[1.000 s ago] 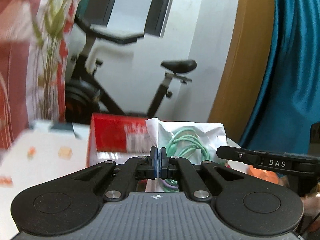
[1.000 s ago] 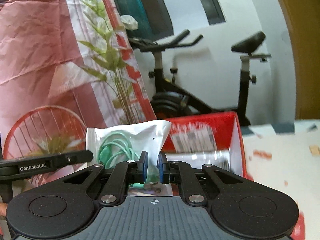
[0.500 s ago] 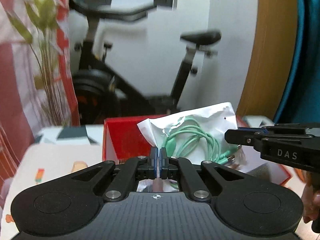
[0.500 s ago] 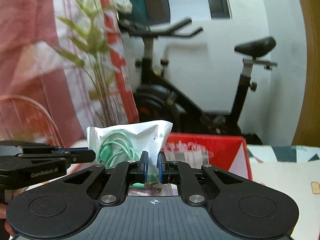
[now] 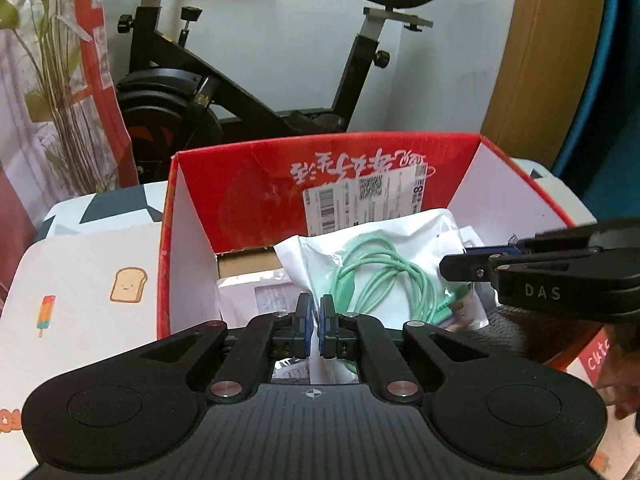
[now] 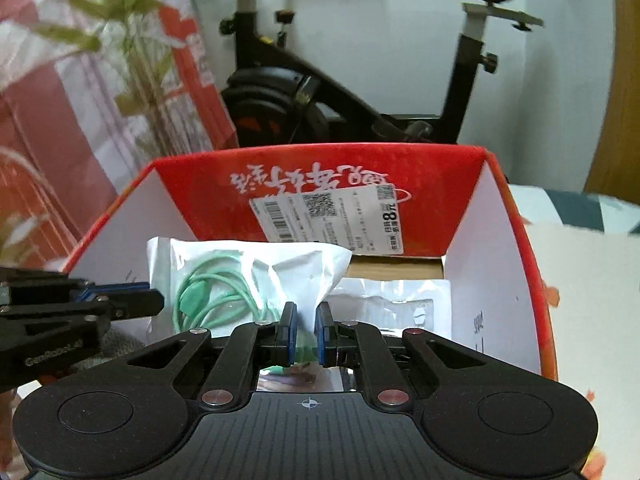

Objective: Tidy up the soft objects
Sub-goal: 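Lift the cable bag with both tools and carry it over the red box, then open both tools to drop the cable bag into the red box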

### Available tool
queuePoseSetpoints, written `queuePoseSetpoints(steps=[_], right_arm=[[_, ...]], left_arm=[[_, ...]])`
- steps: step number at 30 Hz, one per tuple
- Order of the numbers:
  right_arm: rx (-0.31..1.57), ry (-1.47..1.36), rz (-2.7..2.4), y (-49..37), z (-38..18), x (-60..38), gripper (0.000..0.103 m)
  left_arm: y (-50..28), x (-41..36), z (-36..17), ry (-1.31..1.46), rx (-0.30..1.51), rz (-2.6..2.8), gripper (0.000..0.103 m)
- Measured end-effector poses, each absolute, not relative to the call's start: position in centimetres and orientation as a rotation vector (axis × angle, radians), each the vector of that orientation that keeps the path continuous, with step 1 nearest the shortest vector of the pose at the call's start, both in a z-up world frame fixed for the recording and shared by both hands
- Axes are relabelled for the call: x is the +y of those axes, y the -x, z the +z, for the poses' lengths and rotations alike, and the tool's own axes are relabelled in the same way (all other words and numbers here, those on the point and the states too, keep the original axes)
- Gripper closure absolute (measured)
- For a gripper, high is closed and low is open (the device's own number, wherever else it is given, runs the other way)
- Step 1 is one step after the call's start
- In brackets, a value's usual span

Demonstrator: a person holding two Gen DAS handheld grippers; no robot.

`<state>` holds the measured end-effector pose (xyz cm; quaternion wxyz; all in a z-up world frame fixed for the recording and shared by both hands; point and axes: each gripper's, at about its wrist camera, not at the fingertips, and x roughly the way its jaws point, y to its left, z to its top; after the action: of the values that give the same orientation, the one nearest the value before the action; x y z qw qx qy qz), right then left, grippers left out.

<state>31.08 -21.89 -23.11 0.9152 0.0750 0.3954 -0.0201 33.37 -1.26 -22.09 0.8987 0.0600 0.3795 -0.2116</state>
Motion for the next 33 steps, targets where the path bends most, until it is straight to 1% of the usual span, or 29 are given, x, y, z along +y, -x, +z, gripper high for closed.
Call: queuePoseSetpoints(steps=[4,11,13,14,15,16,17,18,19,20,21,22,23,24,25,27,29,30,33], right_arm=[[0.920,-0.097,-0.045,-32.3,-23.5,-21.3,0.094],[0.983,-0.085,-0.062,-33.3,-23.8,-21.2,0.094],[0.993,-0.095,-0.075,-33.4,-23.9,-21.3,0.091],[0.992,-0.114,-0.084,-33.3,-23.9,-21.5,0.087],[0.978,-0.149,-0.087,-32.9,-23.7,-21.8,0.080],[0.975,-0.165,-0.087,-32.7,-23.6,-22.0,0.078],[0.971,-0.168,-0.088,-32.5,-23.5,-22.1,0.077],[0.954,-0.168,-0.088,-32.2,-23.1,-22.1,0.077],[0.931,-0.166,-0.084,-31.8,-22.7,-22.1,0.076],[0.912,-0.162,-0.080,-31.4,-22.2,-22.1,0.072],[0.896,-0.156,-0.078,-31.0,-21.8,-22.0,0.065],[0.871,-0.149,-0.070,-30.5,-21.2,-21.9,0.060],[0.849,-0.143,-0.062,-30.1,-20.8,-21.8,0.048],[0.825,-0.135,-0.055,-29.5,-20.3,-21.7,0.034],[0.807,-0.138,-0.040,-29.0,-19.8,-21.7,0.028],[0.780,-0.159,-0.005,-28.2,-18.9,-21.8,0.012],[0.746,-0.164,0.003,-27.2,-18.2,-21.8,0.003],[0.733,-0.160,0.004,-26.7,-17.9,-21.8,0.001],[0.707,-0.157,0.014,-25.1,-17.4,-21.8,0.001]], left_arm=[[-33.6,-1.6,-22.5,-0.133,0.815,-0.434,0.099],[-33.6,-1.5,-23.0,-0.120,0.854,-0.446,0.099],[-33.6,-1.2,-22.9,-0.100,0.847,-0.448,0.097],[-33.5,-1.0,-22.7,-0.089,0.840,-0.457,0.095],[-33.3,-1.0,-22.5,-0.084,0.832,-0.458,0.093],[-33.3,-1.0,-22.3,-0.082,0.824,-0.459,0.092],[-33.1,-1.0,-22.0,-0.084,0.815,-0.460,0.087],[-32.8,-0.9,-21.6,-0.085,0.802,-0.462,0.076],[-32.6,-0.9,-21.1,-0.084,0.786,-0.463,0.068],[-32.2,-0.7,-20.6,-0.082,0.768,-0.461,0.054],[-31.8,-0.5,-20.2,-0.079,0.751,-0.456,0.043],[-31.4,-0.3,-19.7,-0.078,0.728,-0.449,0.036],[-30.9,-0.1,-19.2,-0.079,0.705,-0.436,0.019],[-30.3,0.0,-18.7,-0.080,0.681,-0.409,0.005],[-30.0,0.1,-18.4,-0.080,0.669,-0.382,0.003],[-29.0,0.3,-17.7,-0.075,0.642,-0.328,0.001],[-27.8,0.6,-17.1,-0.071,0.617,-0.303,0.000],[-27.2,0.7,-16.9,-0.076,0.615,-0.289,0.000],[-25.8,0.6,-16.8,-0.104,0.611,-0.229,0.000]])
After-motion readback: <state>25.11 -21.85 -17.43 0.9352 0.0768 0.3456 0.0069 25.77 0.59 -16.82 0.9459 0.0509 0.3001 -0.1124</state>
